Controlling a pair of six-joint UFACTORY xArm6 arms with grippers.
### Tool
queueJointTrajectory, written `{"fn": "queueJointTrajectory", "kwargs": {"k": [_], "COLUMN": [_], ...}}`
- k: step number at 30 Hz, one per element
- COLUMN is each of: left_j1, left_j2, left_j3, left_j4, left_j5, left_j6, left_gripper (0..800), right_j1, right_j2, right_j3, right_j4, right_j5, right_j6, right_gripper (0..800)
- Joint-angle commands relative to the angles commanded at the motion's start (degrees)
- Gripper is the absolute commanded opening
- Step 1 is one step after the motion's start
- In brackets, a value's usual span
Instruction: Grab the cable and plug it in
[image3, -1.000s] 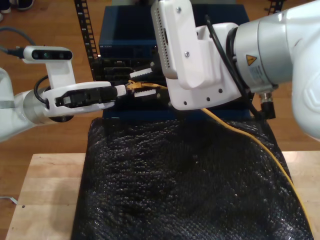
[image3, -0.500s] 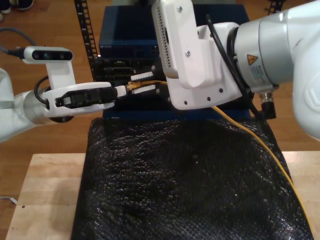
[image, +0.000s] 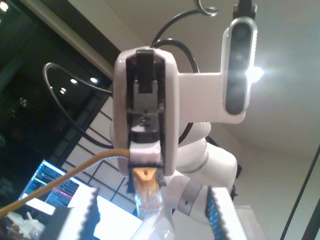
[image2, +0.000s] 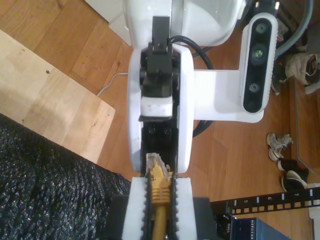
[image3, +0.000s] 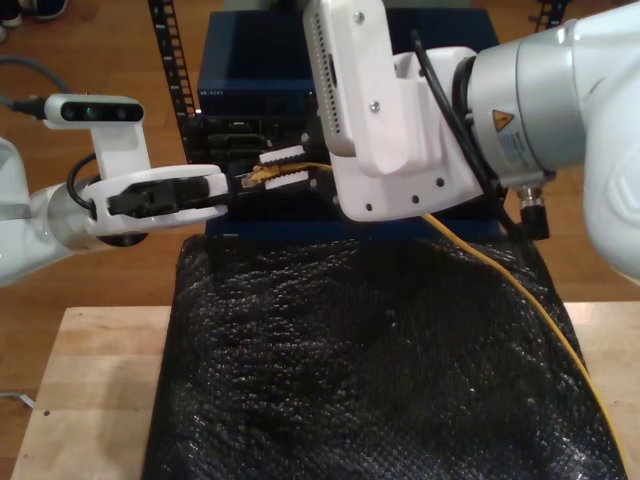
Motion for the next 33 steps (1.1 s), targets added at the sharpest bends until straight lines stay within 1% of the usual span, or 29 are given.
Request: {"fn": "queueJointTrajectory", "kwargs": {"k": [2,4,9,10,17,25,30,33], "left_j1": [0.0,0.0,0.0,0.0,0.1,0.2,0.2,0.3], "left_j2": [0.0,0.0,-0.1,-0.2,-0.4,-1.1,-3.1,-4.6], "left_j3": [0.0,0.1,0.0,0.0,-0.2,-0.6,-0.7,-0.7], "left_j4": [-0.1,-0.1,0.0,0.0,0.1,0.2,0.3,0.3], "left_j5": [-0.1,-0.1,-0.4,-0.4,-1.1,-5.2,-8.2,-10.5], "left_j6": [0.0,0.0,0.1,0.1,0.0,-0.1,-0.2,-0.1], "left_gripper": [583,645,766,774,792,795,797,795], "right_j1": [-0.1,-0.1,0.0,-0.1,-3.4,-7.6,-9.1,-9.8], "right_j2": [0.1,0.2,0.4,0.5,0.9,1.1,1.9,3.6], "right_j3": [-0.1,-0.2,-1.1,-1.1,-2.2,-3.3,-4.1,-4.6], "right_j4": [0.0,0.0,-0.1,-0.1,-0.1,-0.1,-0.1,-0.2], "right_j5": [0.0,0.0,0.0,0.0,0.0,0.4,0.4,0.4], "right_j6": [0.4,0.4,2.7,3.1,4.3,5.5,5.6,7.2], "right_gripper": [2,2,2,2,2,2,1,1]}}
